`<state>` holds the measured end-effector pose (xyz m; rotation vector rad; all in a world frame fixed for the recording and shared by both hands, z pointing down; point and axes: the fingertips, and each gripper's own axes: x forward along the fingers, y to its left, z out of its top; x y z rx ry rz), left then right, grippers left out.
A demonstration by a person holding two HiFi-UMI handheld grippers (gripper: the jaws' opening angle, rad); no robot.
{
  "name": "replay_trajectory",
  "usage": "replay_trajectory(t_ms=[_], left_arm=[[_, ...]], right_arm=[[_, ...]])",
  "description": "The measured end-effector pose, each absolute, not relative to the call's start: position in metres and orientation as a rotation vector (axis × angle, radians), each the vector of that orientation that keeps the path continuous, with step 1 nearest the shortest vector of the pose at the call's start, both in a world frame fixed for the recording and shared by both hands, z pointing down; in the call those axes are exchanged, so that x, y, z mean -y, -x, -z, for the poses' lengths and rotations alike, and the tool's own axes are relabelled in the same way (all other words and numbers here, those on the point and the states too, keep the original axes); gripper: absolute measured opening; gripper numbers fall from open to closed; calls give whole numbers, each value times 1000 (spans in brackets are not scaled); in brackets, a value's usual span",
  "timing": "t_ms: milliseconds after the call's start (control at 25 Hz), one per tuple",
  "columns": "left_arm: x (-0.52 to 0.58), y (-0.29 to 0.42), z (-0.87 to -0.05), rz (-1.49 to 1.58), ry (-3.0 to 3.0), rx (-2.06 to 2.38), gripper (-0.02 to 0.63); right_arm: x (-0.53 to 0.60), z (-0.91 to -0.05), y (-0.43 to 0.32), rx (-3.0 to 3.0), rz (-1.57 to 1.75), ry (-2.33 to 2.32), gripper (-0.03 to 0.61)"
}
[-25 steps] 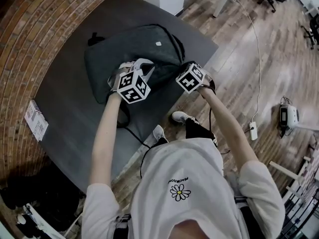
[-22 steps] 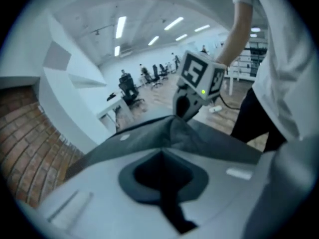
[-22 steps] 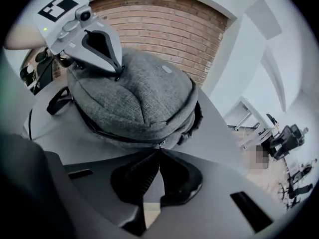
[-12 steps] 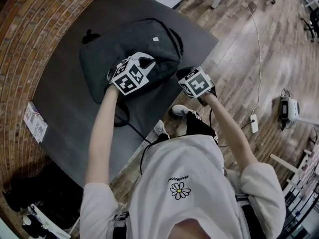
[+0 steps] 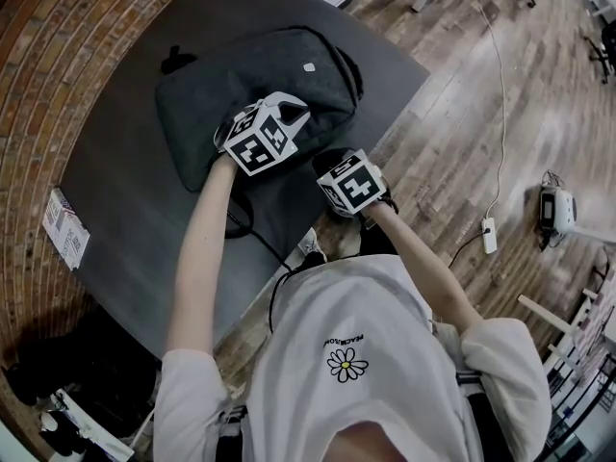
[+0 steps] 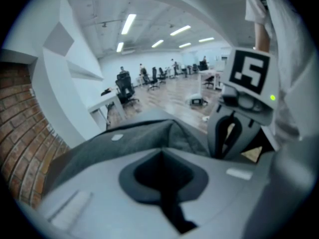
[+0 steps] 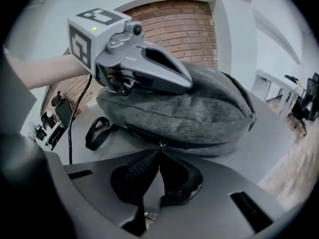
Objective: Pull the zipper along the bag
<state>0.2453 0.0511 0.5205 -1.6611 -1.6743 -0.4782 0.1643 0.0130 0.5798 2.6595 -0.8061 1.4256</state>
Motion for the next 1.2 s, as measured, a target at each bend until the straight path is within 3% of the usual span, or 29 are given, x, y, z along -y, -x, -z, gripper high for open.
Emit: replay_trajectory(t_ms=[320, 920, 1000, 1120, 1200], left_arm=[[-54, -245, -520, 477, 1668, 1670, -2], [-59, -248, -523, 466, 1717, 1631, -2], [-60, -248, -521, 467, 1730, 1621, 0], [-58, -255, -500, 436, 1861, 1572, 0], [-54, -265, -468, 354, 2006, 1504, 2]], right_arm=[[56, -581, -168, 920, -1451, -2676, 11], [56, -585, -168, 1004, -1439, -2689, 12], [48, -584, -167, 979, -1415, -2688, 30], [36, -571, -165, 983, -1349, -2705, 126], [23, -549, -168, 970, -1223, -2733, 126]])
